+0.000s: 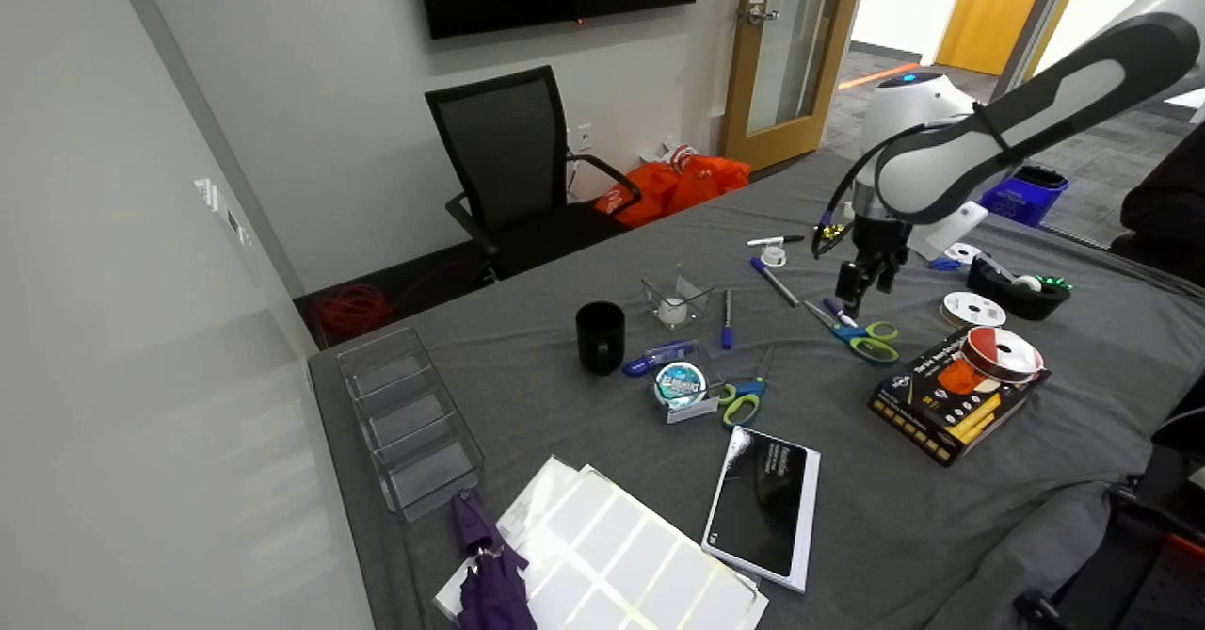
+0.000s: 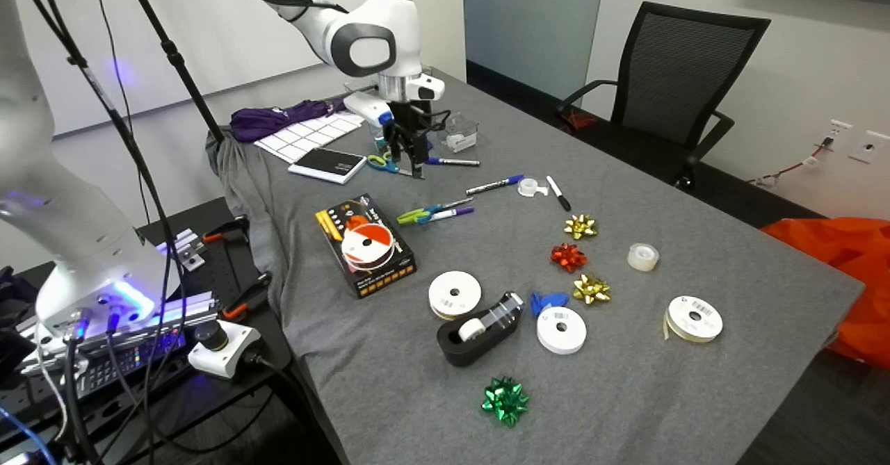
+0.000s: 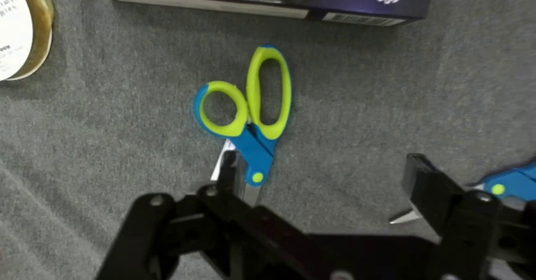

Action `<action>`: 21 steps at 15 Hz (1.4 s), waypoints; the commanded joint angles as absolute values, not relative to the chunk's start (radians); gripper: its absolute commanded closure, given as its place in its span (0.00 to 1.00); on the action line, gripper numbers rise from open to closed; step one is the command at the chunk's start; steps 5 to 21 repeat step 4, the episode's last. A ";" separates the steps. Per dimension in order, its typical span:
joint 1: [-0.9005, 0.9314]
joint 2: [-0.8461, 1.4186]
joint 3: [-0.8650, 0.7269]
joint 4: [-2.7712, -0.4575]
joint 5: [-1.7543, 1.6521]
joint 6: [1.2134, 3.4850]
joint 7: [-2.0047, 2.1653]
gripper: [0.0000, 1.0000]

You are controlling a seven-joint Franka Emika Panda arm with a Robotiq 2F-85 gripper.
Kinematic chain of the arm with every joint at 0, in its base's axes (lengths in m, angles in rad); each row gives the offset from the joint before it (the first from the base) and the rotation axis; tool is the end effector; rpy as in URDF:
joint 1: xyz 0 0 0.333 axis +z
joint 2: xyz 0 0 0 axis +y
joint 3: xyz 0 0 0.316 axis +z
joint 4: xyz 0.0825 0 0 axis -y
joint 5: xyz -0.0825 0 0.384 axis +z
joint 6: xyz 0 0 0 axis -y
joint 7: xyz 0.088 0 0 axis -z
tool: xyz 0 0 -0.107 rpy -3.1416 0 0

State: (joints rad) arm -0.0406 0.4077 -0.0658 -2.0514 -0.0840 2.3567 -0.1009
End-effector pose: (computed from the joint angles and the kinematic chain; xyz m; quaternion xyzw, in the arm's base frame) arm 0.5806 -0.0627 0.2296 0.9974 0.0304 -0.0550 0.0358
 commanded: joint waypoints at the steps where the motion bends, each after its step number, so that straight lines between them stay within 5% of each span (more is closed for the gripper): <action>1: -0.065 0.303 -0.007 -2.021 0.031 2.125 -0.154 0.00; 4: -0.059 0.251 0.012 -1.964 0.136 1.925 -0.155 0.00; 21: -0.059 0.251 0.012 -1.964 0.136 1.925 -0.155 0.00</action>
